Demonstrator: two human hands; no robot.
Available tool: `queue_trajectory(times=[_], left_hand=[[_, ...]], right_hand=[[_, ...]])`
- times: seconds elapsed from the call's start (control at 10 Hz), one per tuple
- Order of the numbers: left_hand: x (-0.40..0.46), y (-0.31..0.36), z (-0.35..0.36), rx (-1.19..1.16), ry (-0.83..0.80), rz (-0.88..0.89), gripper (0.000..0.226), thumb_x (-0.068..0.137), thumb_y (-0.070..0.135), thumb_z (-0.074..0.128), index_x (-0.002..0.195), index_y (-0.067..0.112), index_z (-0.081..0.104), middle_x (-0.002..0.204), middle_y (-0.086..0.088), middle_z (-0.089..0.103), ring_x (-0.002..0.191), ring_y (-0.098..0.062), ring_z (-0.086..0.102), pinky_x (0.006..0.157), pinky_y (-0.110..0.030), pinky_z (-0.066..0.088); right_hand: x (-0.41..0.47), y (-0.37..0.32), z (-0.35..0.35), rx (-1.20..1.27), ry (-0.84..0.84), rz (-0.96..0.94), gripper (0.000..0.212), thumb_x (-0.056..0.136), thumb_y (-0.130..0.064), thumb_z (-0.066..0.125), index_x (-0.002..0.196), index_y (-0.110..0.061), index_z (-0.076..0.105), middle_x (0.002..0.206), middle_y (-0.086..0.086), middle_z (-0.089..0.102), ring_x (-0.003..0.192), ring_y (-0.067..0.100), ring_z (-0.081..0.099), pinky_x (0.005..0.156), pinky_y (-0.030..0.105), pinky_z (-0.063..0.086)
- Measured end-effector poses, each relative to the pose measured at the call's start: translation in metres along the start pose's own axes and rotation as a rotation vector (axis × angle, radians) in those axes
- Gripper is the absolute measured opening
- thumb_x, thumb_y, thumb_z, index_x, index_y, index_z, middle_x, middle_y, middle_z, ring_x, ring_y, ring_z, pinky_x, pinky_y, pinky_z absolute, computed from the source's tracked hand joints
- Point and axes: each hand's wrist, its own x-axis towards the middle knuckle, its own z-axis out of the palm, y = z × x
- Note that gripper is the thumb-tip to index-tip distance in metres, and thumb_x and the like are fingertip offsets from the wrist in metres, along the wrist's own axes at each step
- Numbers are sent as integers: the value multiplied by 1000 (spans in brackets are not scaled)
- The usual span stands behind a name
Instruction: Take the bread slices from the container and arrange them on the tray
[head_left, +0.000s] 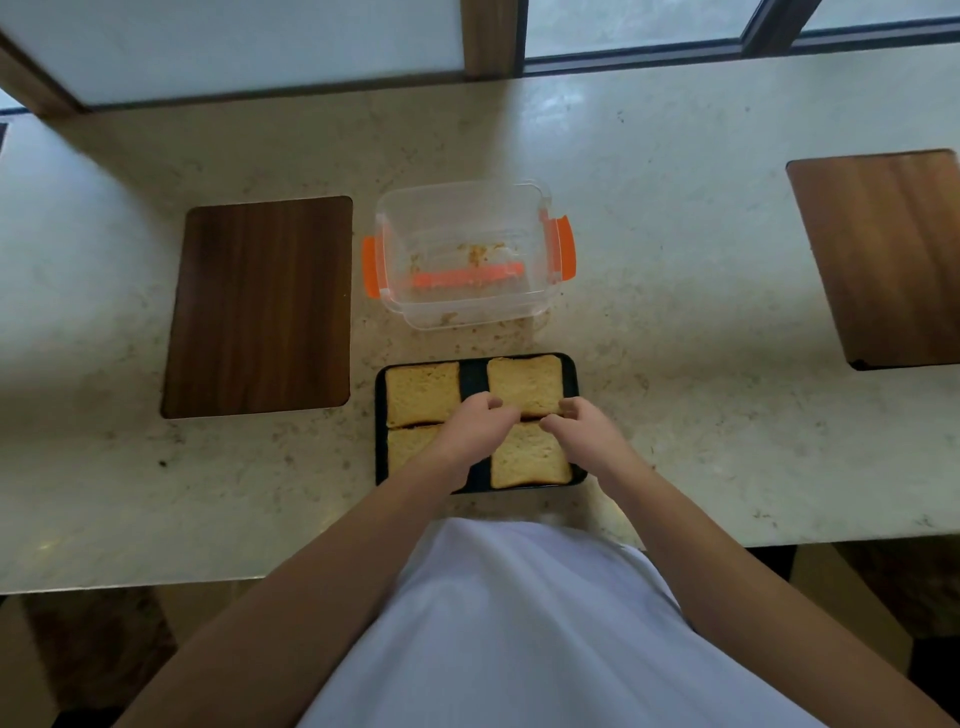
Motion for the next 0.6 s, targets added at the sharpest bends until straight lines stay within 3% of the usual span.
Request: queue_trajectory(times=[0.1,0.2,0.4,0.5,0.6], left_hand=[[0,1,1,-1,0,3,59,88,38,56,143,17,46,140,-3,52,121,-20,50,102,-47,48],[1,0,2,-17,-2,13,56,90,36,55,141,16,48,137,-2,53,117,-18,50,100,-46,49],[0,-1,0,-25,-4,28,54,92,37,55,141,18,48,129,2,54,112,-16,51,95,-41,51],[-2,-5,-2,118,38,124,54,93,37,52,143,16,47,138,-3,53,105,-14,55,89,-33,51],[-11,-13,-7,644,316,547,45,91,27,51,134,12,54,127,-8,56,100,-19,55,79,-31,48]], right_hand=[[0,1,-2,20,-11,-10,66,94,-32,60,152,-12,38,148,8,51,87,6,57,71,28,51],[-1,1,-3,37,-22,-4,65,94,-31,60,152,-12,38,150,9,49,118,20,54,90,36,50],[0,1,-2,-6,0,-5,65,94,-31,60,151,-11,39,145,9,52,78,-1,51,62,25,47],[-3,0,-3,-110,19,-14,62,92,-30,59,149,-10,42,143,10,52,84,8,55,69,29,49],[-8,-8,1,-405,117,-135,56,91,-30,54,143,-13,46,145,9,44,127,26,43,95,39,43]])
